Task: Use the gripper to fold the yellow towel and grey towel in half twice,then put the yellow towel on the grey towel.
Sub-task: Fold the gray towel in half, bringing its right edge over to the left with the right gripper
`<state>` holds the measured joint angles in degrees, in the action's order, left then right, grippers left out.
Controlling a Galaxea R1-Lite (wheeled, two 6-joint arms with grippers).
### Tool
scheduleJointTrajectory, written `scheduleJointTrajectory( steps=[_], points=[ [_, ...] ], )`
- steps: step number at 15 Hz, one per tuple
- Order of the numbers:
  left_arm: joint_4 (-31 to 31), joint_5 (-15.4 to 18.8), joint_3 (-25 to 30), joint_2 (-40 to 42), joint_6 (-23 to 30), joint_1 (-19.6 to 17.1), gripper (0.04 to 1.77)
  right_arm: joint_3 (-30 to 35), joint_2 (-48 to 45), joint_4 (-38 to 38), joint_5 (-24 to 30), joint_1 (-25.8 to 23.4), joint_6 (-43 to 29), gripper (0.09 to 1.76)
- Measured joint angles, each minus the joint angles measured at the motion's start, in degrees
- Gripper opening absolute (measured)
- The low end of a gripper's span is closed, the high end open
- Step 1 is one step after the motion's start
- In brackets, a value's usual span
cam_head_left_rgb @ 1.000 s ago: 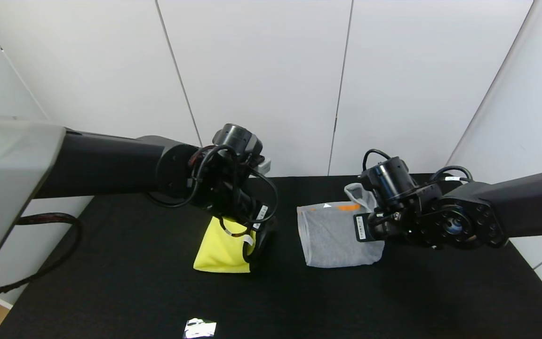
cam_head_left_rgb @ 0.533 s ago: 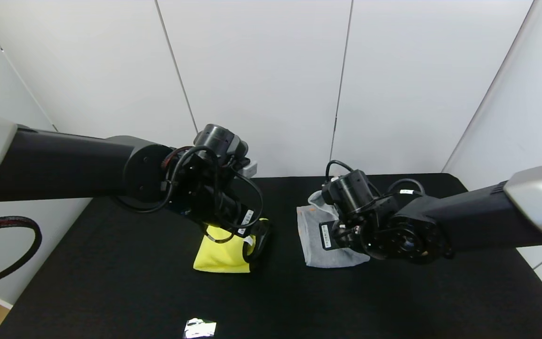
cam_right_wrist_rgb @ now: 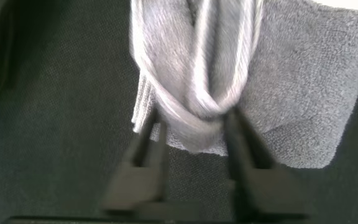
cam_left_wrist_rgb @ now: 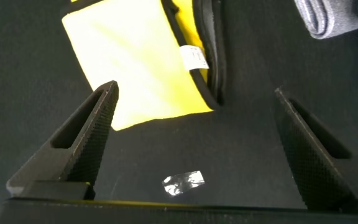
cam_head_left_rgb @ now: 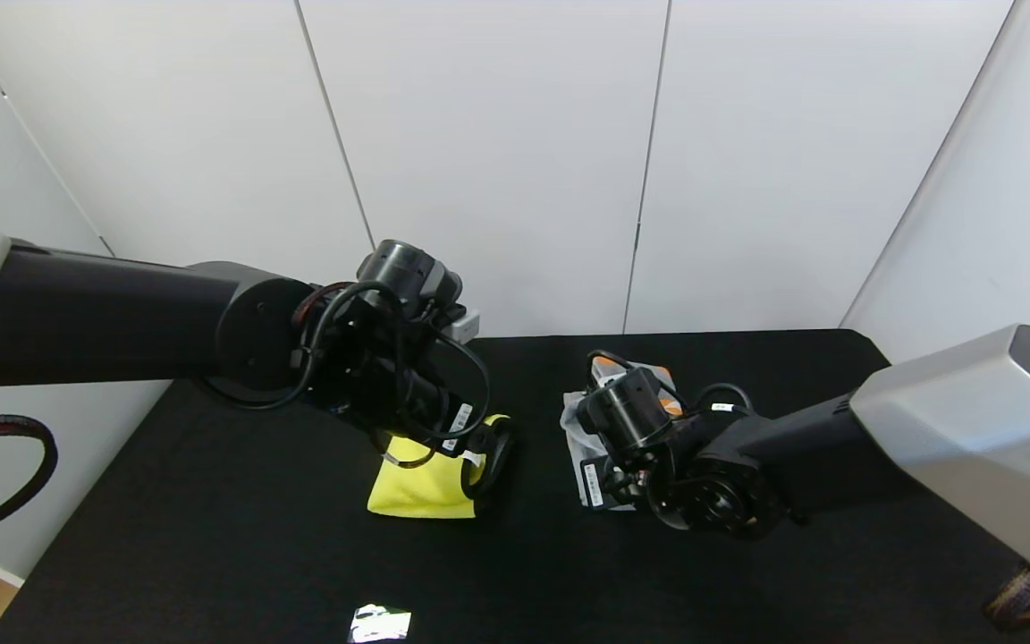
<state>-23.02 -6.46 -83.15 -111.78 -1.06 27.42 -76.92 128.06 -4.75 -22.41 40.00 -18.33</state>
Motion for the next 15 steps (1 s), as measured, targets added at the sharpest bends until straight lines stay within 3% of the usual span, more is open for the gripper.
scheduleJointTrajectory(
  steps=[4, 7, 10, 12, 15],
  points=[
    [0.00, 0.00, -0.12, 0.01, 0.00, -0.02, 1.72, 0.68, -2.24, -0.06, 6.02, 0.66, -1.51, 1.12],
    [0.11, 0.77, -0.83, -0.16, 0.35, 0.04, 1.72, 1.77, -6.18, 0.29, 11.25, 1.15, -2.82, 1.31],
    [0.09, 6.24, -1.41, -0.13, 0.82, 0.56, 1.72, 3.39, -10.84, 0.41, 16.09, 0.60, -2.77, 1.43],
    [0.06, 9.72, -2.35, -0.21, 3.88, 0.94, 1.72, 4.92, -13.90, 0.35, 18.86, -0.37, -2.30, 1.49],
    [-0.02, 13.81, -3.78, -1.16, 7.84, 2.43, 1.72, 6.91, -16.79, 0.35, 19.24, -2.66, -0.99, 1.56]
  ],
)
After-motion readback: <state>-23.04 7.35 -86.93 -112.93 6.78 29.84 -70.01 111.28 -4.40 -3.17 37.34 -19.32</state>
